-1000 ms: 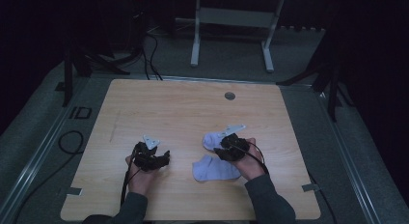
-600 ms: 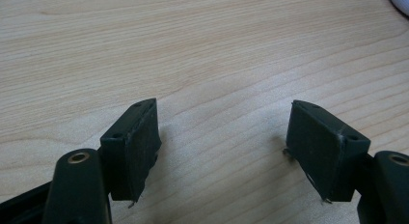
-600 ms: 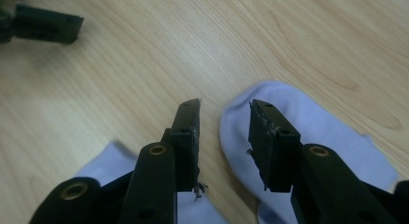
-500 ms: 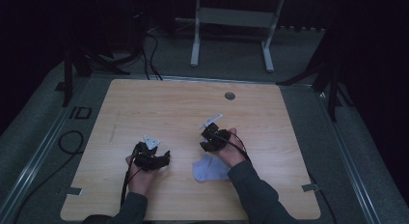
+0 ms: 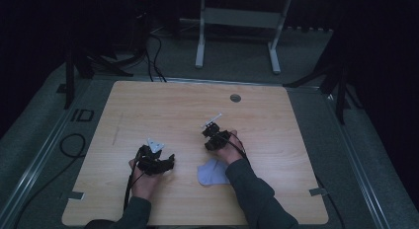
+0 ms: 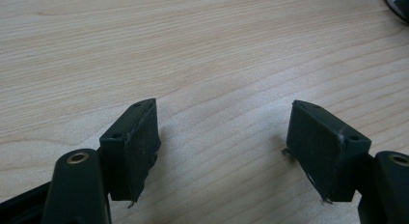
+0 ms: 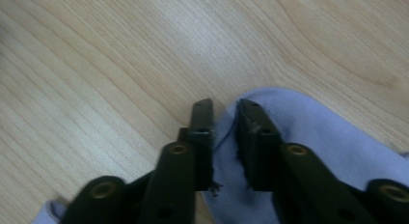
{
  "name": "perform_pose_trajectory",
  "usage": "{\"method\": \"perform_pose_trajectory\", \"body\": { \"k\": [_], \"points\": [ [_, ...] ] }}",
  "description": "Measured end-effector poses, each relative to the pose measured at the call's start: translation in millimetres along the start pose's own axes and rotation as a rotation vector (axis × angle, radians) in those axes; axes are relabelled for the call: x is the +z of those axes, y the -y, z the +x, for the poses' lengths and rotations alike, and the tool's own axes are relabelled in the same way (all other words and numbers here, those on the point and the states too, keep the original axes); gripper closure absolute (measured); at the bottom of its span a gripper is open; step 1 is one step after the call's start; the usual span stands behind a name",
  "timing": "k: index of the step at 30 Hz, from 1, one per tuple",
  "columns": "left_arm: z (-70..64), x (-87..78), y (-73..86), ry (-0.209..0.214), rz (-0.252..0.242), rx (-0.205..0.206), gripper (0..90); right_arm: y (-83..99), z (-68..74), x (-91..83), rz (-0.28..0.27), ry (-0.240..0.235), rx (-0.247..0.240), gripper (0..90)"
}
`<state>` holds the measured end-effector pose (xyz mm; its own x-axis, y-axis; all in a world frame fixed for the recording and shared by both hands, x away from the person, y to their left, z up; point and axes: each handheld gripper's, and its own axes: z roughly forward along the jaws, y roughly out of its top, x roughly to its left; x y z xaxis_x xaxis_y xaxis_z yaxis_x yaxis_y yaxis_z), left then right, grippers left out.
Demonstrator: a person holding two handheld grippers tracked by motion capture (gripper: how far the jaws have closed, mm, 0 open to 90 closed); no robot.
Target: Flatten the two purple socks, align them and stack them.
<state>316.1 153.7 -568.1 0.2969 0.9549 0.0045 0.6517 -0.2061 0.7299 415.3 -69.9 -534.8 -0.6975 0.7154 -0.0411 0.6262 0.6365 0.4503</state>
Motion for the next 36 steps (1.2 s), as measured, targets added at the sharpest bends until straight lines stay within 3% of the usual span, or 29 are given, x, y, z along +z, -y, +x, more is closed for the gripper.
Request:
{"method": "perform_pose_trajectory", "body": {
  "k": [4,8,15,27,29,36],
  "points": [
    [-0.3,-0.1,-0.1,0.001,0.001,0.000,27.5,-1.8,2.2,0.0,0.015,0.008,-0.011,85.7],
    [-0.4,-0.1,-0.1,0.001,0.001,-0.001,27.4,-0.8,-3.8,-0.3,-0.010,-0.075,0.058,86.5],
    [-0.4,-0.1,-0.1,0.001,0.002,0.000,27.3,1.7,-4.5,-8.1,-0.041,-0.085,0.063,86.4],
    [-0.3,0.0,-0.1,0.000,0.001,0.001,27.3,8.0,-24.4,-48.7,-0.152,-0.104,0.116,85.8],
    [-0.3,0.0,-0.1,0.001,0.001,0.001,27.3,12.0,-37.0,-62.4,-0.185,-0.107,0.145,85.7],
    [-0.4,0.1,-0.1,0.001,0.000,-0.001,27.4,25.1,-56.9,-83.4,-0.224,-0.098,0.181,84.5]
  ]
}}
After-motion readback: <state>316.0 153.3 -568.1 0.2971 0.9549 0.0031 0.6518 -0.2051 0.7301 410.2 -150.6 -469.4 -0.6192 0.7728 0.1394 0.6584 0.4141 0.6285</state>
